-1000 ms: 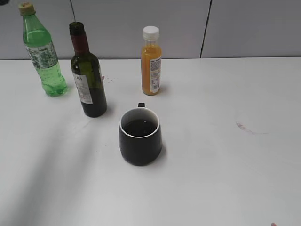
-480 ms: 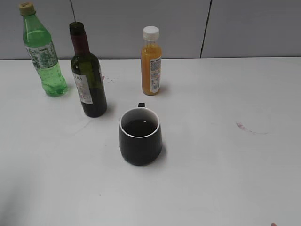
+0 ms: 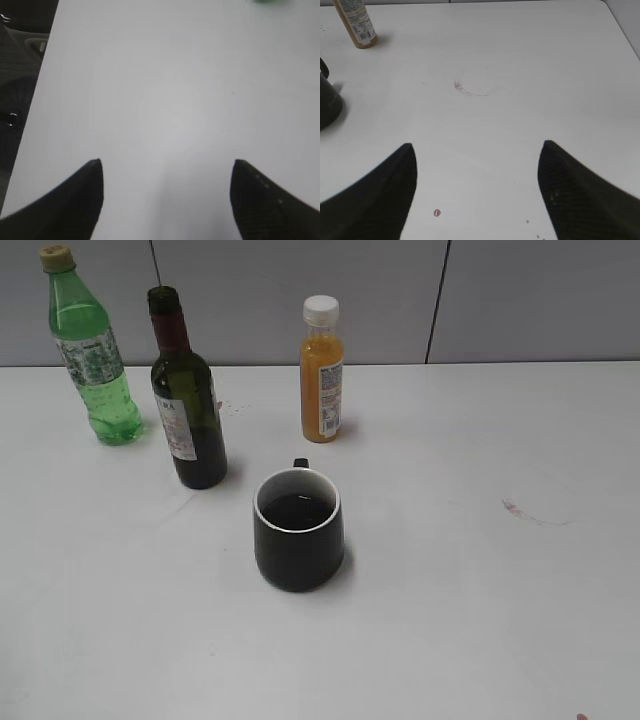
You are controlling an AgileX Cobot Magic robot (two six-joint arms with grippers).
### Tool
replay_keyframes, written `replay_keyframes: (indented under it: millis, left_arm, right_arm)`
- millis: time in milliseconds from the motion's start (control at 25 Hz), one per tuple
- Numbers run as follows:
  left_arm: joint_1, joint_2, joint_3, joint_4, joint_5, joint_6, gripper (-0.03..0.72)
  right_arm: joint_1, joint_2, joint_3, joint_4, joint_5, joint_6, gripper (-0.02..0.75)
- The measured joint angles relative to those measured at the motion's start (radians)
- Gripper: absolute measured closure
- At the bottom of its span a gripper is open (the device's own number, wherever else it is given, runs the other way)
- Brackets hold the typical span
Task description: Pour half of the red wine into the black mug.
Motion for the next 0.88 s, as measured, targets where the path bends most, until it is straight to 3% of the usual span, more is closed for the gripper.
replay_keyframes:
  millis: [520,880]
  left_arm:
    - [0.007,-0.434,0.225,-0.117,0.038,0.013,0.100]
    - [0.007,-0.639,0.251,-0.120,0.106,0.010,0.100]
  right_arm:
    - [0.000,0.000,0.000,0.000,0.000,0.000,0.165]
    - [0.000,0.000,0.000,0.000,0.000,0.000,0.165]
